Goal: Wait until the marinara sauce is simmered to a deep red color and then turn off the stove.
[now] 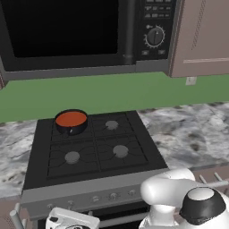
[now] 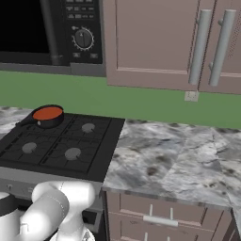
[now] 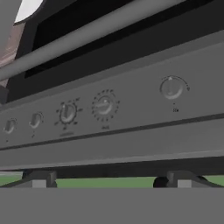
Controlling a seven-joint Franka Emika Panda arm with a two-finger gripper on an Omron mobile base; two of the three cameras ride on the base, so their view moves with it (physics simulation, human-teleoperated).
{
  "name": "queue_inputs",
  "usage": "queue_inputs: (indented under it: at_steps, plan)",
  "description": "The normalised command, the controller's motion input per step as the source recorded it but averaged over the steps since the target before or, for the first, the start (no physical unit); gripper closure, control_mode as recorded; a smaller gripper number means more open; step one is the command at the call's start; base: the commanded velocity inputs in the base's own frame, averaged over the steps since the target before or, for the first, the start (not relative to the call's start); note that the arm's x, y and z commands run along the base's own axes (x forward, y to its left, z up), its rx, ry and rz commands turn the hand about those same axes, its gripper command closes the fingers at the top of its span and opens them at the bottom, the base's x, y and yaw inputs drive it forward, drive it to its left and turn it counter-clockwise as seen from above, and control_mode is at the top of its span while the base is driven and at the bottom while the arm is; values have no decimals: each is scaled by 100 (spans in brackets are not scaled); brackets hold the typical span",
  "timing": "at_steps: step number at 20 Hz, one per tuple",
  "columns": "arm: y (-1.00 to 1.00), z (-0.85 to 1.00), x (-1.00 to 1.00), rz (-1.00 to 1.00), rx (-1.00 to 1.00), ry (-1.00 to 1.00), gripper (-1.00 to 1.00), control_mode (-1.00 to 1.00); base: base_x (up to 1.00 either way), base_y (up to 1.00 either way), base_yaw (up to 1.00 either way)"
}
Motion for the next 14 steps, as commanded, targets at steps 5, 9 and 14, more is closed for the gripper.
queue_inputs:
  at_steps: [5, 9, 14]
  plan:
    - [-17, -12, 14, 9, 0, -6, -100, -100, 0, 0, 0]
    - [-10, -11, 22, 9, 0, -4, -100, -100, 0, 0, 0]
    - [0, -14, 14, 9, 0, -4, -100, -100, 0, 0, 0]
